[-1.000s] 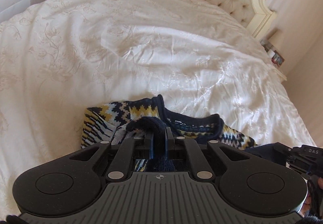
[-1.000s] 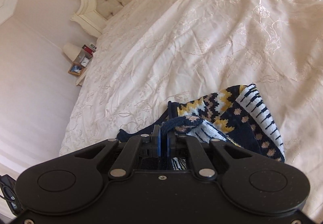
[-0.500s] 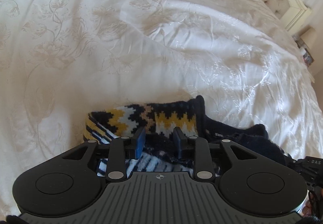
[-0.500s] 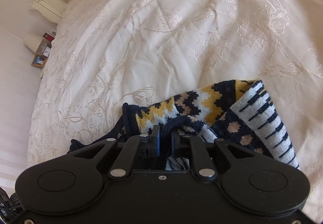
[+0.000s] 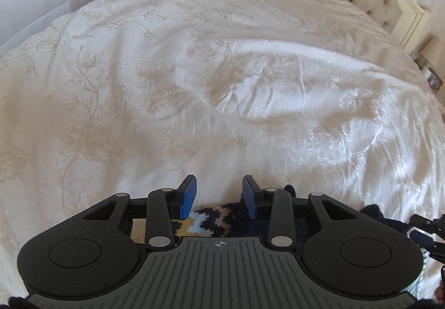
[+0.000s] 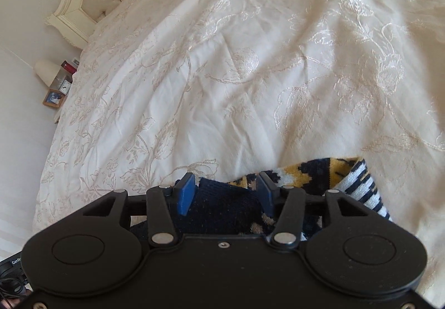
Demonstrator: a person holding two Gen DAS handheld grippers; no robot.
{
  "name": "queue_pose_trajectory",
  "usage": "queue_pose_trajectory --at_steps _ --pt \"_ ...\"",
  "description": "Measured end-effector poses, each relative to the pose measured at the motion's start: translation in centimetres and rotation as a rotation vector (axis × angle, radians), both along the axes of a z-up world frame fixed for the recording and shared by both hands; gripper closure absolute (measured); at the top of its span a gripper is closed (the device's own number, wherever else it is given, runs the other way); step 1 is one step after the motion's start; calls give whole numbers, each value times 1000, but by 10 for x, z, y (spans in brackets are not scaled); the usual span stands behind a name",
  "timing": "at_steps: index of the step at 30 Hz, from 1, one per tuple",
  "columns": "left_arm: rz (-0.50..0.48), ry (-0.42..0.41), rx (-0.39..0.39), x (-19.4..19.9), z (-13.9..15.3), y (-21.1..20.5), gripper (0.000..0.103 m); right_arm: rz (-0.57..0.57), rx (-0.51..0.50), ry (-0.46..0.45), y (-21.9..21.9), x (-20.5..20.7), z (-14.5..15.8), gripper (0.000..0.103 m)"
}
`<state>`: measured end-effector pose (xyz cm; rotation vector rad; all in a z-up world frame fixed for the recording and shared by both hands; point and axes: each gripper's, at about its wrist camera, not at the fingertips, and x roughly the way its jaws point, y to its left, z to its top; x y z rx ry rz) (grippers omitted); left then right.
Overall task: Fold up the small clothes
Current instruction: 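Lower the hem onto the sweater body and open both grippers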
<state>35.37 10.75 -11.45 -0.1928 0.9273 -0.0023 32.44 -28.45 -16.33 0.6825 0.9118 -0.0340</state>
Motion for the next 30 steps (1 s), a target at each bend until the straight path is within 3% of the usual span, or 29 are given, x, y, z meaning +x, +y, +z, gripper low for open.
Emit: queue_pose_trajectory --at_steps 7,13,18,24,30 --pt "-171 56 116 -27 -5 -41 66 307 -284 -23 62 -7 20 42" --pt "-274 141 159 -61 -36 -68 66 499 -394 3 110 -19 6 39" --pt "-269 200 192 -72 -61 -58 66 517 -425 52 106 2 -12 39" --pt "-264 213 127 -67 -67 -46 64 406 -357 117 75 45 -24 40" --pt "-266 212 152 -66 -70 -52 62 428 -429 71 88 34 -6 38"
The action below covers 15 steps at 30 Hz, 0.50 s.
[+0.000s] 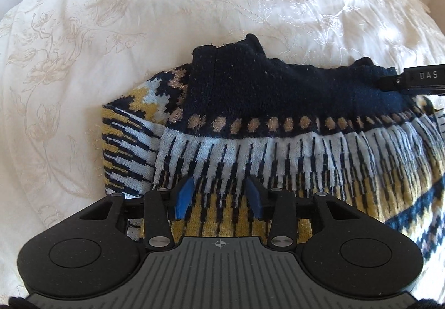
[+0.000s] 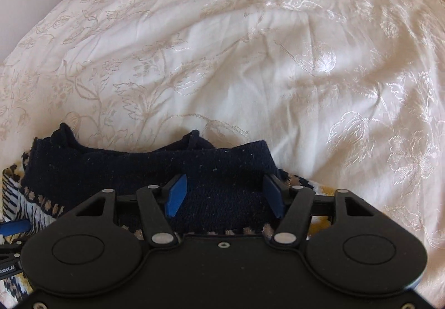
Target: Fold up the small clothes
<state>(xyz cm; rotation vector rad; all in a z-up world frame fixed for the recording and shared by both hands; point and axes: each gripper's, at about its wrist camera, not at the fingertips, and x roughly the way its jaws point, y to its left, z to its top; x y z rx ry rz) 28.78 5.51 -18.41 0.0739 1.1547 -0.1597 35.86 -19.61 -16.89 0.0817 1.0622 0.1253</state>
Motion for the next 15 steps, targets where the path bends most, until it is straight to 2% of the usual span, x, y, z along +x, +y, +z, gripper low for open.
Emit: queue_pose_trajectory --at_steps 4,7,11,13,15 --pt "-8 -16 17 -1 0 -2 61 99 -40 -54 25 -31 15 30" --pt "-12 -23 24 -2 -1 -5 61 159 -74 -49 44 -59 16 30" --pt "-17 -26 25 -5 -1 -5 61 198 -169 10 59 -82 -2 30" --pt "-23 -26 26 -5 -2 -6 60 195 -209 17 58 -88 -14 26" --pt "-37 -21 28 -4 -2 -6 60 166 -196 12 52 -89 -19 20"
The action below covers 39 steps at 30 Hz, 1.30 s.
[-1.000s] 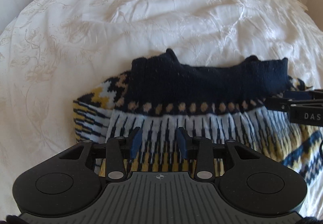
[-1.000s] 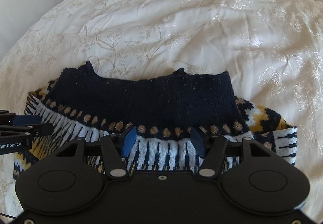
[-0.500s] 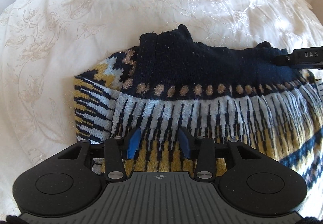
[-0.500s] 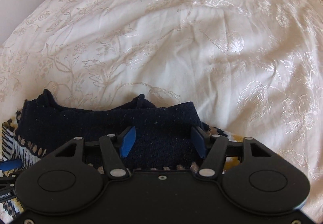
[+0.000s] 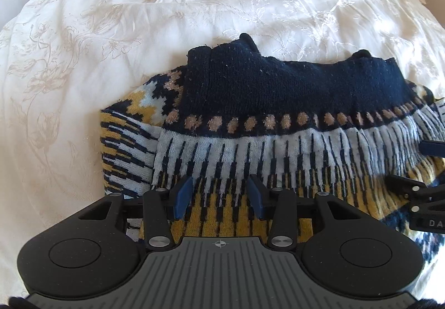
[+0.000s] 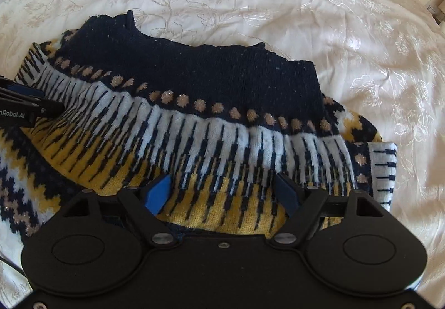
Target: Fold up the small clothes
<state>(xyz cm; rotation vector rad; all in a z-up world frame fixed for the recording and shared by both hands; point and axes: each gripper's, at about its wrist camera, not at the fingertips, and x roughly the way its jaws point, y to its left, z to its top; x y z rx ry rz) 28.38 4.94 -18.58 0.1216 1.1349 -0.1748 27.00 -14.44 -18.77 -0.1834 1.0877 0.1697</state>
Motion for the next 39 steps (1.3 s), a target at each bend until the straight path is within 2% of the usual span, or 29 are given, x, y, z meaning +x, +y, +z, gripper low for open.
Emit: queue_pose_trajectory --at_steps 5,10,16,19,24,30,35,39 --pt "10 10 2 -3 16 7 60 -43 8 20 -3 7 7 18" --pt "-38 -28 26 -38 34 3 60 -84 6 -15 -3 -14 28 16" --pt "-65 16 73 -74 15 4 58 -181 44 -7 -9 -54 40 15" --pt "-51 26 59 -79 8 12 54 -247 61 15 -18 -72 40 15" --pt "-68 27 69 -77 3 10 51 -381 105 67 -37 -95 33 11" --pt "-64 10 81 -78 -1 7 49 -514 179 89 -61 -120 23 6" --pt "-57 6 85 -79 -1 6 49 -557 201 122 -76 -131 10 1" --pt "-54 8 98 -78 -1 6 47 -547 202 222 -84 -131 -14 1"
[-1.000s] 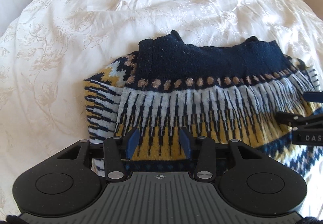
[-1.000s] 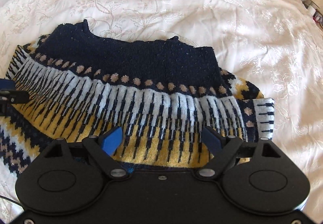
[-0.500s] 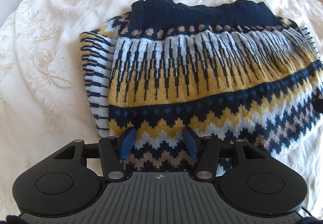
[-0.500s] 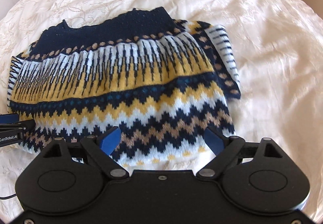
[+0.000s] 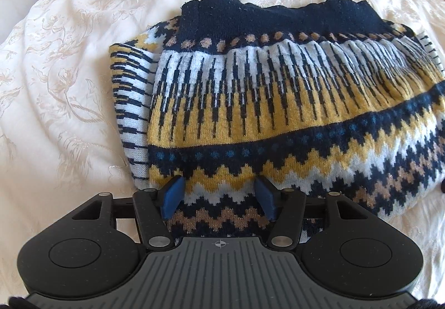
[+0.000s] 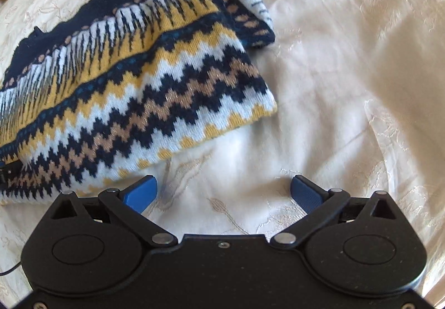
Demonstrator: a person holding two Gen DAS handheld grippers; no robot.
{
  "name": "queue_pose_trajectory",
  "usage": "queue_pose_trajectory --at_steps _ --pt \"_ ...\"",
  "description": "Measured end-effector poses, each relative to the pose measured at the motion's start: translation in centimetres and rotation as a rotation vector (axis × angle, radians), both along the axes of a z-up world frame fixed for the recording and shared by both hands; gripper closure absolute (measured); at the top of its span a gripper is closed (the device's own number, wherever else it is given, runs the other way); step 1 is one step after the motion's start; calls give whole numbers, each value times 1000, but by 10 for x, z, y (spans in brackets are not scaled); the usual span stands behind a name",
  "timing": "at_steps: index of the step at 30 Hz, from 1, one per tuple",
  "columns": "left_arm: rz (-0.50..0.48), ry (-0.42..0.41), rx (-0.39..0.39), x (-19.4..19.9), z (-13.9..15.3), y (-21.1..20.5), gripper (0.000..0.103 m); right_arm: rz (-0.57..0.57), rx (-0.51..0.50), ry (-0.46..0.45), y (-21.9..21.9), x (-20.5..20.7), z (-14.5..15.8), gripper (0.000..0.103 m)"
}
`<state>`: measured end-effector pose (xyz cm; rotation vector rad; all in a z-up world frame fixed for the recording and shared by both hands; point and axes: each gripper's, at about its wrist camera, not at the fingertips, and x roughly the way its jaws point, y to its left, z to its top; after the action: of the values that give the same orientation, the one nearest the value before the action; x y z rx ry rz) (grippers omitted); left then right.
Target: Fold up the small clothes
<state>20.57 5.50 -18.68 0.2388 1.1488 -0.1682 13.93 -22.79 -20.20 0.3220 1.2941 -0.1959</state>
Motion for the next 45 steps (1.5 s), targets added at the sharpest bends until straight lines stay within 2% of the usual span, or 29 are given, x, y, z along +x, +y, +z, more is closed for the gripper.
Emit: queue_pose_trajectory --at_steps 8,12,14,18,23,26,29,31,33,36,45 --pt "12 -28 58 -5 0 -11 43 2 71 -33 -14 -3 -14 0" --pt "22 3 78 -2 9 -17 43 25 92 -55 -18 -5 -16 0" --pt "67 6 58 -2 22 -18 44 57 97 -61 -20 -6 -17 0" --pt "127 -60 -59 -5 56 -30 44 113 119 -86 -25 -15 -18 0" --pt "109 -58 -74 19 72 -72 43 224 190 -84 -38 -19 -13 0" --pt "108 -43 -74 33 65 -94 43 248 279 -69 -57 -17 -9 0" --pt "138 -9 -50 46 50 -105 44 203 355 -66 -81 -14 -1 4" --pt "158 25 -42 53 39 -107 44 162 369 -105 -98 -11 8 5" --pt "177 60 -1 58 25 -109 43 139 375 -155 -112 -5 17 5" --pt "166 68 11 60 13 -109 41 119 400 -200 -131 13 22 5" --pt "178 105 26 71 6 -108 34 160 505 -220 -139 84 1 7"
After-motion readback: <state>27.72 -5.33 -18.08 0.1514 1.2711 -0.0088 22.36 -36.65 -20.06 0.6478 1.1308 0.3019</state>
